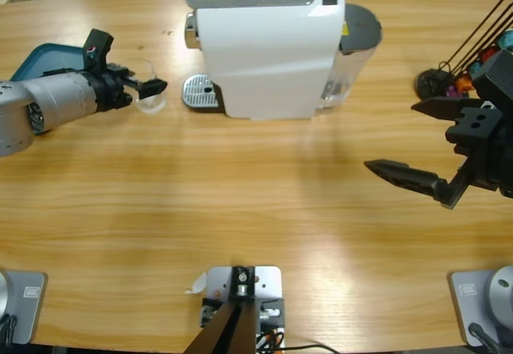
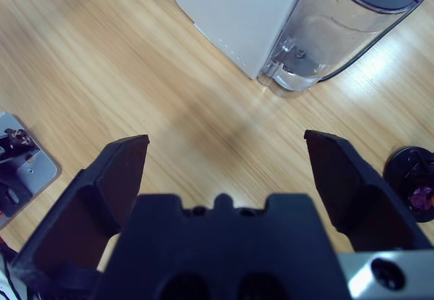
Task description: Pour coffee
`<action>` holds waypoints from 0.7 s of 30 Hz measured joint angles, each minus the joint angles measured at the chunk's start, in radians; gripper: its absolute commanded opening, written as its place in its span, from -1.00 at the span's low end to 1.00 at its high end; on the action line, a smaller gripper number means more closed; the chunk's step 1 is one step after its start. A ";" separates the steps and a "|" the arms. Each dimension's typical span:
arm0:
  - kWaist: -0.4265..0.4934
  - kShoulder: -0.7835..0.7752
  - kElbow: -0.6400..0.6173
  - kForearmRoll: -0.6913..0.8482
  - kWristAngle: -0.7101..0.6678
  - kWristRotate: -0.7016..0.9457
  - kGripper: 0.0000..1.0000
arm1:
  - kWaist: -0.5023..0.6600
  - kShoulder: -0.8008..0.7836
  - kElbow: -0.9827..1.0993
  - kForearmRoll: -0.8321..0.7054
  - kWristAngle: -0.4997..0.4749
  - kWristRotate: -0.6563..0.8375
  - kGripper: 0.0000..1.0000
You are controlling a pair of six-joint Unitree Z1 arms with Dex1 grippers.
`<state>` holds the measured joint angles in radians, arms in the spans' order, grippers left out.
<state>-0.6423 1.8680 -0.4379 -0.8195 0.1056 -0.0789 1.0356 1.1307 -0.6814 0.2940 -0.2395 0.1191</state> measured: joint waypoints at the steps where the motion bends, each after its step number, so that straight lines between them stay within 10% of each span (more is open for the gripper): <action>1: 0.000 0.000 0.001 -0.001 0.000 0.000 -0.35 | 0.000 0.000 0.000 0.000 0.000 0.000 1.00; 21: -0.042 -0.186 -0.037 0.187 -0.102 0.077 -0.33 | 0.000 -0.005 0.000 0.001 0.000 0.000 1.00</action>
<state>-0.6846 1.6821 -0.4754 -0.6327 0.0034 -0.0016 1.0356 1.1253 -0.6814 0.2951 -0.2395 0.1191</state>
